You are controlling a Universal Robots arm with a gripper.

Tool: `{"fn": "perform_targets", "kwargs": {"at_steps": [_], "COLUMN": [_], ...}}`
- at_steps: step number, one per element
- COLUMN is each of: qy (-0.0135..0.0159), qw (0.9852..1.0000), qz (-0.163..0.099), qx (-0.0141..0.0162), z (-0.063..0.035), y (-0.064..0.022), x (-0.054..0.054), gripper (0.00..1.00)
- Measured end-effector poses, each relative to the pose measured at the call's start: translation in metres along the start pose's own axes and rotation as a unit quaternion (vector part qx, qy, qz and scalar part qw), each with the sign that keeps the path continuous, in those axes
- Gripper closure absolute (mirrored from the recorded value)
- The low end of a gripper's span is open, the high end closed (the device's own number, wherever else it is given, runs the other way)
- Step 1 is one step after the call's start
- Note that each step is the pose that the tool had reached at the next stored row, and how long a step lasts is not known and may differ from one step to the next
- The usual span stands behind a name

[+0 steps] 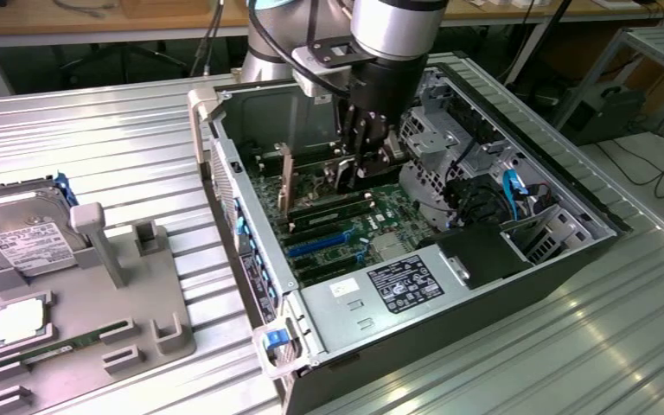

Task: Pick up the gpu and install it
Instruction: 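Insert the gpu into the slot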

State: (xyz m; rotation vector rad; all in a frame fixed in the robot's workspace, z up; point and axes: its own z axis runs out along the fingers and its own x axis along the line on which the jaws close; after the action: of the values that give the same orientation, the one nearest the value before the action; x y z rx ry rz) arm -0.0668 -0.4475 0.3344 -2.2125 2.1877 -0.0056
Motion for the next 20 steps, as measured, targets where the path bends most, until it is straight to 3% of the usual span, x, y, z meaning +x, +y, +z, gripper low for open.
{"fn": "perform_targets", "kwargs": {"at_steps": [8,12,20], "qy": [0.0001,0.0001,0.0006], "qw": [1.0000,1.0000,0.9999], "qz": [0.000,0.002,0.010], "qx": [0.0000,0.0000,0.0002], "z": [0.0120,0.0186,0.0295], "y": [0.0018,0.0077,0.0082], "x": [0.002,0.002,0.002], "gripper": [0.72,0.72,0.72]}}
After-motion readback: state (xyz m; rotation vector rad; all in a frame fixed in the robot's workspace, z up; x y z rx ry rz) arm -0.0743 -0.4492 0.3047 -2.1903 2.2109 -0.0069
